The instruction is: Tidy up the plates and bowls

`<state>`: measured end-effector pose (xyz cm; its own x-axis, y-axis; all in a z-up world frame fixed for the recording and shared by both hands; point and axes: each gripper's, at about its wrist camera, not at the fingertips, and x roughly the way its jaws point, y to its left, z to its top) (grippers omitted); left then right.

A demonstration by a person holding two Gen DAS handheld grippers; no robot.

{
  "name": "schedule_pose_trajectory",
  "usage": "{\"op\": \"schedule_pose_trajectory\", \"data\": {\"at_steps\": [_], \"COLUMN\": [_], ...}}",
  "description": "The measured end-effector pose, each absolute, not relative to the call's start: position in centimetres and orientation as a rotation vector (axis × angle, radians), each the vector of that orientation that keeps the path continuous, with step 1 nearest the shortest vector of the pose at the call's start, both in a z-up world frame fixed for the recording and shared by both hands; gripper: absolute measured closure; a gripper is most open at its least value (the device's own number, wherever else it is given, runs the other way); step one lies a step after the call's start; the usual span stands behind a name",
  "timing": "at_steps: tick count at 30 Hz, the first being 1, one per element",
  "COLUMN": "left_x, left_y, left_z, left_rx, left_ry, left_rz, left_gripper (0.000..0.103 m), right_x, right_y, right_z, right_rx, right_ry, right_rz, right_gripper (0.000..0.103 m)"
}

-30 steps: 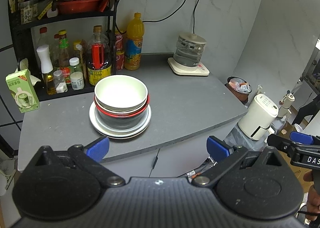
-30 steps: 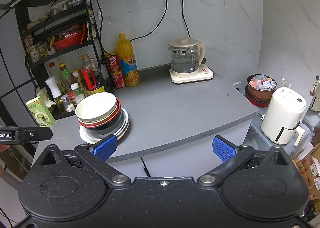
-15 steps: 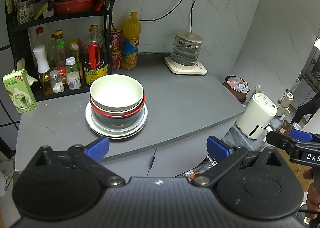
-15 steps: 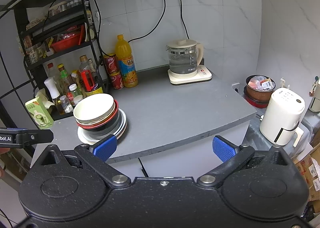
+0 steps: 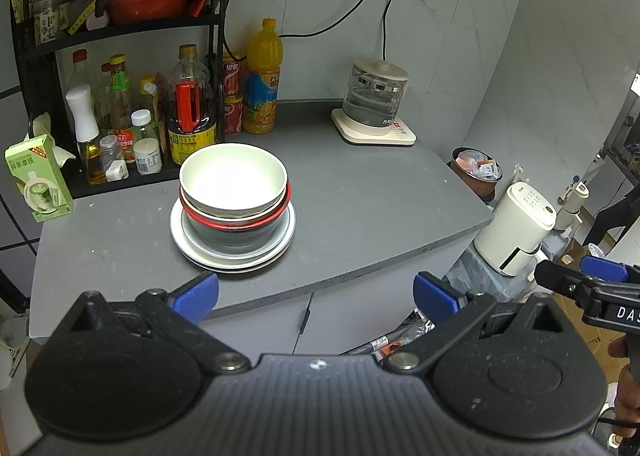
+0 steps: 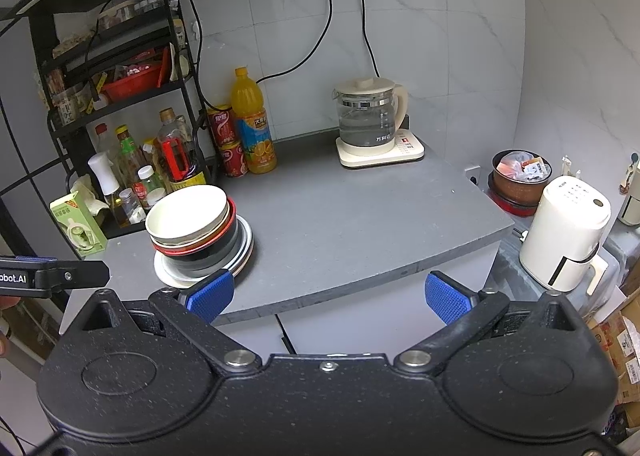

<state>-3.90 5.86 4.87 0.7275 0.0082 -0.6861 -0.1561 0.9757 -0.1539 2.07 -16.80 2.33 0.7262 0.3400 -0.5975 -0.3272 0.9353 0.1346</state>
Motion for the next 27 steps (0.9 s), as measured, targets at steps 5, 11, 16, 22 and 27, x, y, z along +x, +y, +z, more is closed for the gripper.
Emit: {"op": "schedule_pose_trajectory", "data": {"at_steps": [5,11,16,22,27], "left_x": [-3.85,-3.76,-3.68,-3.52,-3.23], "left_y": [5.85,5.62,5.58,5.46,5.60], "left_z": [4.86,4.52,4.31,4.10,3.94], "left_rx": [-0.207,-0.208,-0.206,-0.207,-0.210], "left_ry": [0.753,0.761,0.768,0.776,0.781], "left_rz": [0.091,0.097,0.093,0.094,0.088], "left_gripper": [0.000,0.000,0.000,0.000,0.000], "right_x": [2.14,2.18,2.37,2.60,2.81], "right_y": [-16.82,-16.77,-16.71,-16.65,-16.58], "right_z": [2.14,1.96,1.60,1.43,1.31], "right_rx": [0.023,0.023,0.025,0.025,0.026], "right_ry": [0.666,0.669,0.679,0.684,0.688], "right_rz": [0.366,0.362,0.359,0.356,0.355], "right_gripper": [0.000,0.000,0.000,0.000,0.000]}}
